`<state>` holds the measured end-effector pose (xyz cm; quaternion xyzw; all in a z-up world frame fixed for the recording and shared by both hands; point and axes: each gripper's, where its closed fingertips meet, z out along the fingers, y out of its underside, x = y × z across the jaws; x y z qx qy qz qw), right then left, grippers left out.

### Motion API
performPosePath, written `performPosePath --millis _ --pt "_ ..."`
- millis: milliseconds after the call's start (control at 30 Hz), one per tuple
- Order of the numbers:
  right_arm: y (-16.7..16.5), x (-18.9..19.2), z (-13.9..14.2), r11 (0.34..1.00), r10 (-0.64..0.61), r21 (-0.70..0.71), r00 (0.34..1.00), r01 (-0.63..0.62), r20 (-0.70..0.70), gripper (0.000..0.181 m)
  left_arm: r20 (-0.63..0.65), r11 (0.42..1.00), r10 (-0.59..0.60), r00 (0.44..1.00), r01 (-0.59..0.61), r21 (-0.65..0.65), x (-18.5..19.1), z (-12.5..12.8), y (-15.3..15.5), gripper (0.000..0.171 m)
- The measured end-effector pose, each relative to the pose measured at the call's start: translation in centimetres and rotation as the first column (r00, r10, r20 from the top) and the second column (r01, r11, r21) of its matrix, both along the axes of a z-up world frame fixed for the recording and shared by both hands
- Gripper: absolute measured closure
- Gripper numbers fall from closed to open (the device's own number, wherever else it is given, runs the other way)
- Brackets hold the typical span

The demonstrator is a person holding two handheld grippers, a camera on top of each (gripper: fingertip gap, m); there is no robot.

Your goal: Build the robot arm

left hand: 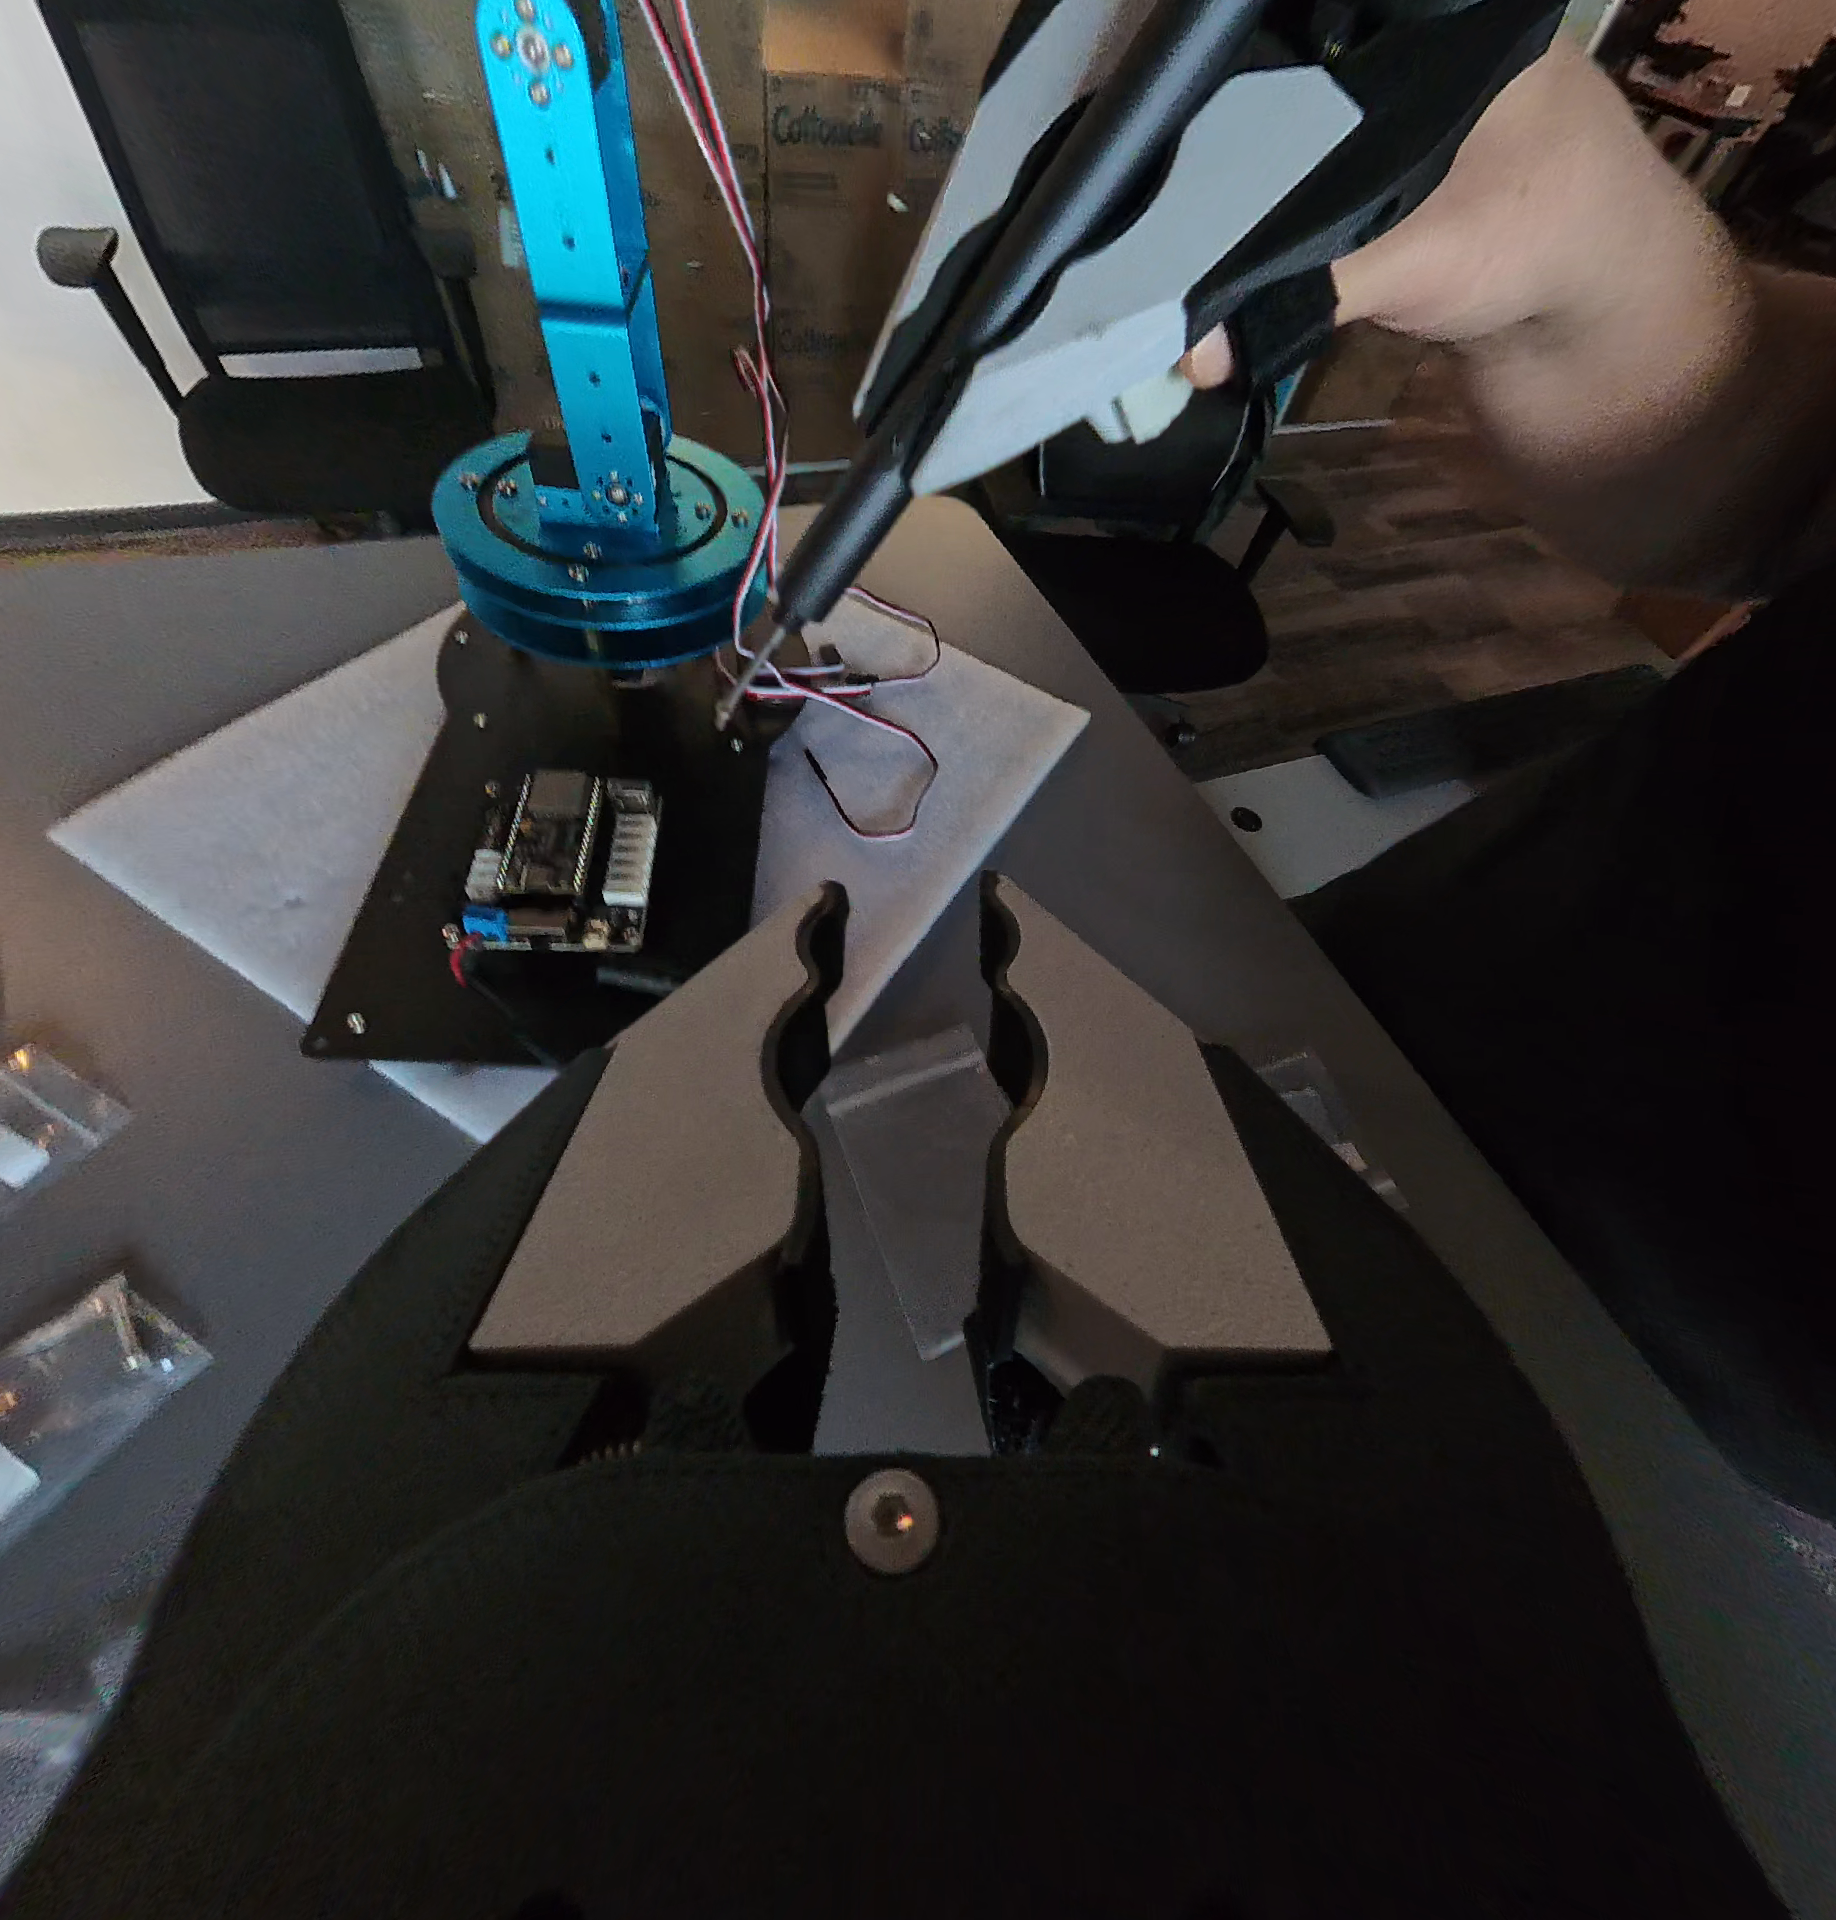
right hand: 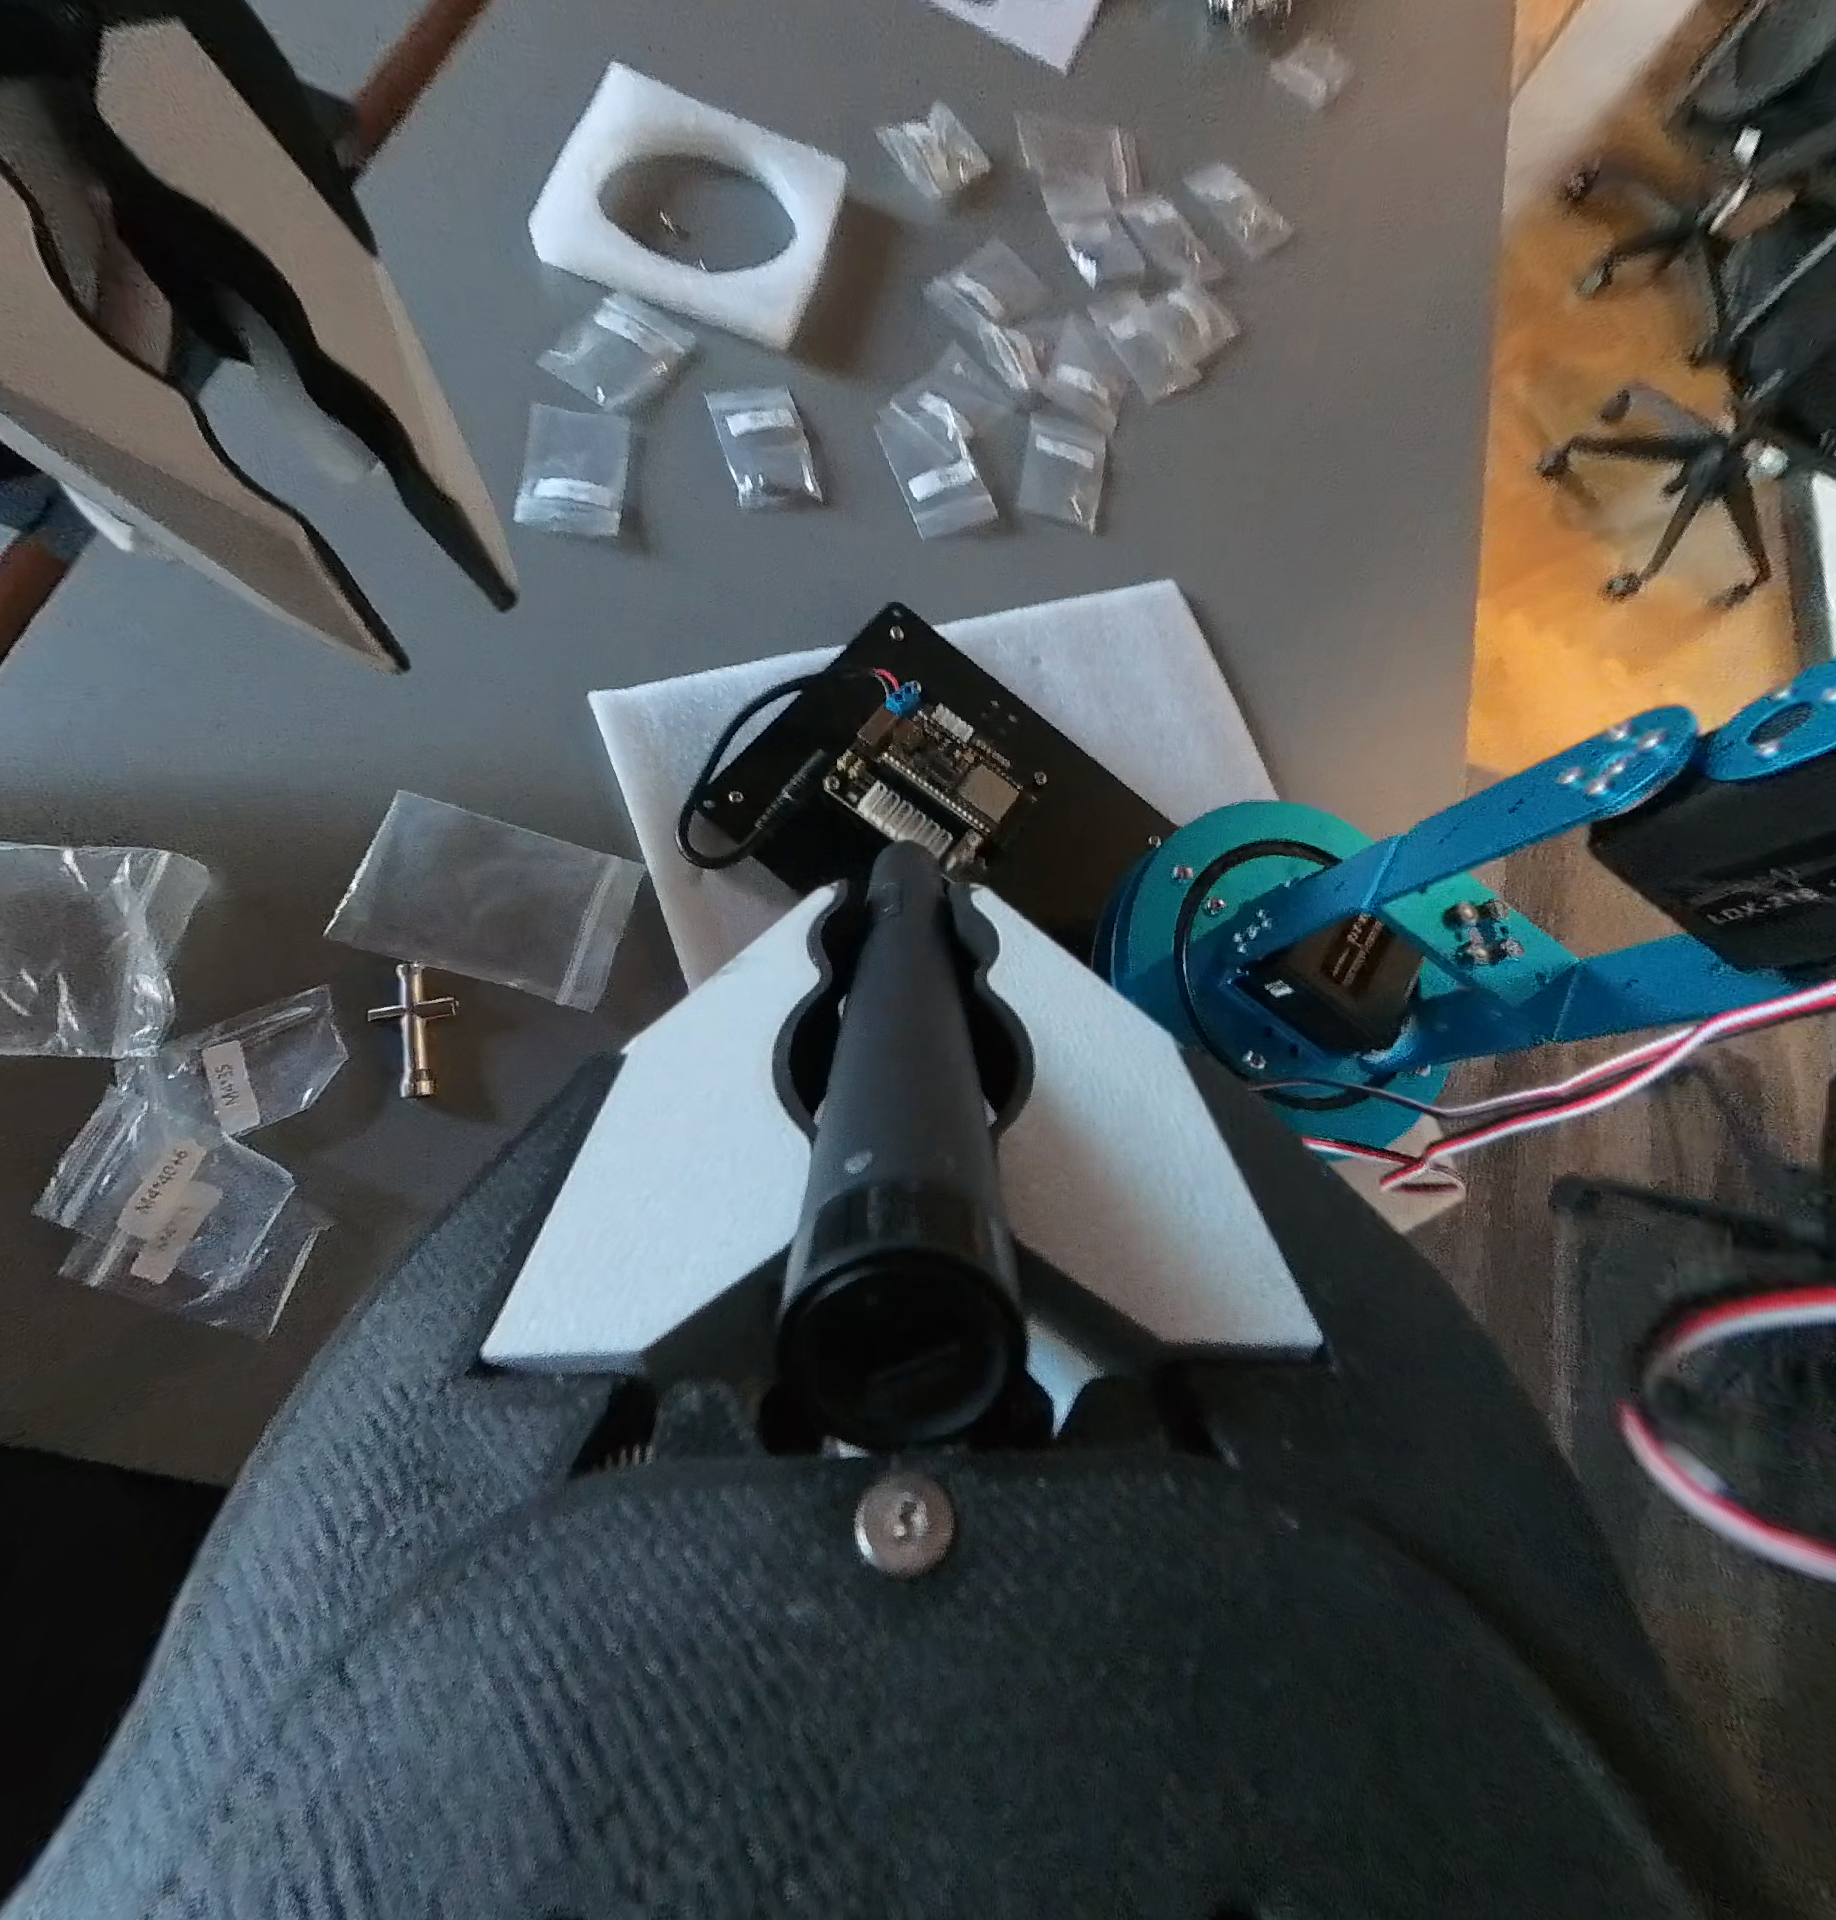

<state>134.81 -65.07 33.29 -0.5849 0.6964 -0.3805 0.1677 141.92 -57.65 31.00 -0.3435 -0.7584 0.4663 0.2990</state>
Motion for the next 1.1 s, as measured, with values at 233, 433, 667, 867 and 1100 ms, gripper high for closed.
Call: performPosePath --millis 233,433,667,867,1100 --pt "-1.9 0.7 -1.0 0.998 -0.054 0.031 0.991 0.059 -0.126 0.163 -0.046 0.995 -0.103 0.994 0.103 -0.006 -2.1 2.8 -5.3 0.142" --pt "-2.8 1.0 -2.3 0.992 -0.075 0.079 0.968 0.097 -0.238 0.163 -0.011 0.987 -0.152 0.988 0.151 -0.046 -2.3 3.9 -8.0 0.140" --pt "-3.6 1.9 -2.4 0.987 -0.089 0.105 0.949 0.126 -0.302 0.163 -0.025 0.977 -0.212 0.977 0.212 0.021 -2.8 0.9 -9.3 0.139" --pt "-4.0 2.6 -2.9 0.980 -0.092 0.138 0.940 0.144 -0.328 0.163 -0.016 0.977 -0.210 0.978 0.210 0.037 -3.2 -1.1 -10.2 0.140" --pt "-4.7 2.9 -3.6 0.972 -0.112 0.159 0.938 0.172 -0.327 0.163 -0.022 0.978 -0.199 0.980 0.200 0.055 -2.3 -1.5 -10.6 0.143"
